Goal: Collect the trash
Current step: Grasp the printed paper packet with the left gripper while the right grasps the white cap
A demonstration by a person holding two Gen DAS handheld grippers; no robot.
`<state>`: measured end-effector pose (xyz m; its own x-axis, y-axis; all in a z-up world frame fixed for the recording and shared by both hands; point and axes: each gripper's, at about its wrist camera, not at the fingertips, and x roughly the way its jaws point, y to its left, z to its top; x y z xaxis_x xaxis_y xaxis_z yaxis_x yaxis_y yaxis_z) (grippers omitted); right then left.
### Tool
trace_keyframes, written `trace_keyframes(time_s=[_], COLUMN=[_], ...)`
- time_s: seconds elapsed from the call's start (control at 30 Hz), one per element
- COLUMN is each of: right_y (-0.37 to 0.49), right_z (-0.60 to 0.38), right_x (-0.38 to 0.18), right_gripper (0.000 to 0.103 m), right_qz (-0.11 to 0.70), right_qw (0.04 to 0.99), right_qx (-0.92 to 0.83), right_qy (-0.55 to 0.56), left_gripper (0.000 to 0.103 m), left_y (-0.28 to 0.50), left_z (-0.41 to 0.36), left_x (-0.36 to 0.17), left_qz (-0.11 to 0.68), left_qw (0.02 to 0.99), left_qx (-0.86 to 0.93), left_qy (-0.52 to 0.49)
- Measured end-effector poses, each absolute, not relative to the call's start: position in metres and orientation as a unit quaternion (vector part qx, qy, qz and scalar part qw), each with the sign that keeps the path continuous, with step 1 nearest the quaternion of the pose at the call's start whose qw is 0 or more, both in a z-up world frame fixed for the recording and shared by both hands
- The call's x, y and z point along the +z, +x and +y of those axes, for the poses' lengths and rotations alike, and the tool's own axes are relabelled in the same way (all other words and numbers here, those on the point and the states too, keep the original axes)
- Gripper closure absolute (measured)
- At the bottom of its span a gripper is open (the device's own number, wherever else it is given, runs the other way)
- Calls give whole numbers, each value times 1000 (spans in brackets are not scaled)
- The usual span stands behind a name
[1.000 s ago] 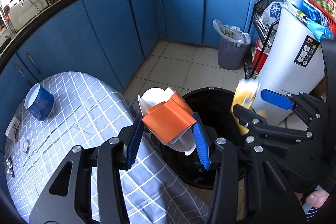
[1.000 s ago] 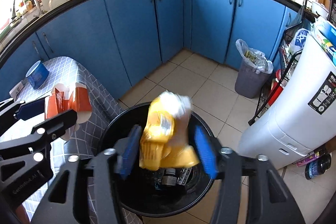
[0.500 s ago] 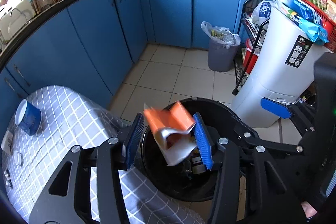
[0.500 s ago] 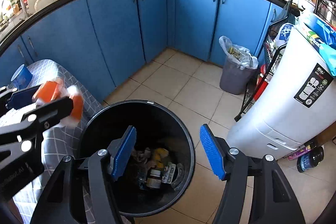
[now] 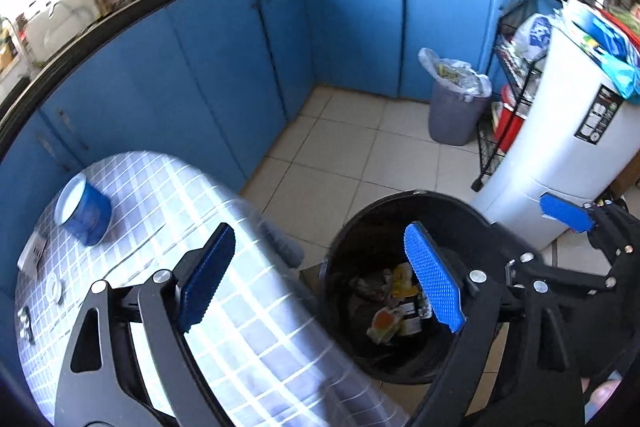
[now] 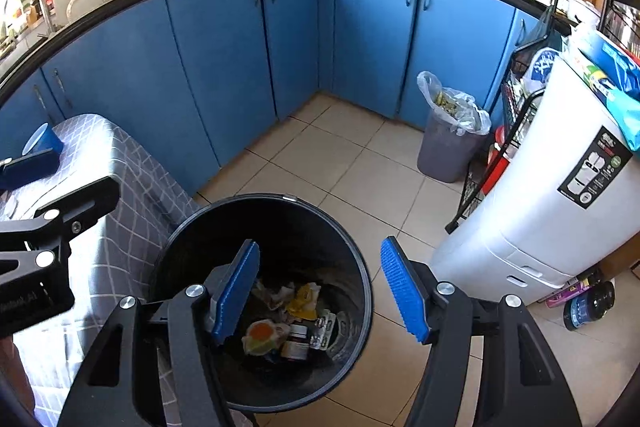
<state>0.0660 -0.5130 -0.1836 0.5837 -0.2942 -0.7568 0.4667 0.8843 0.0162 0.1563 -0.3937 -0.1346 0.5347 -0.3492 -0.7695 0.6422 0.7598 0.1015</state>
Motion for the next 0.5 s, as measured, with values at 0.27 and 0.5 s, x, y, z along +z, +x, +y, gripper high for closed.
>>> trace_keyframes(time_s=[0.27,0.5], right_y=[99,145], right_z=[-453,-367], right_x=[-169,-155], right_gripper=[41,41], right_qz=[401,406], right_qw=[899,909], right_qx=[-152,-85], right_qy=[83,35], left_gripper=[17,17], left_y=[184,211], left_z=[-303,-199], left_x=[-130,-129], left_qz=[400,408], left_qw=[878,895], left_qx=[-223,-148], left_qy=[142,105])
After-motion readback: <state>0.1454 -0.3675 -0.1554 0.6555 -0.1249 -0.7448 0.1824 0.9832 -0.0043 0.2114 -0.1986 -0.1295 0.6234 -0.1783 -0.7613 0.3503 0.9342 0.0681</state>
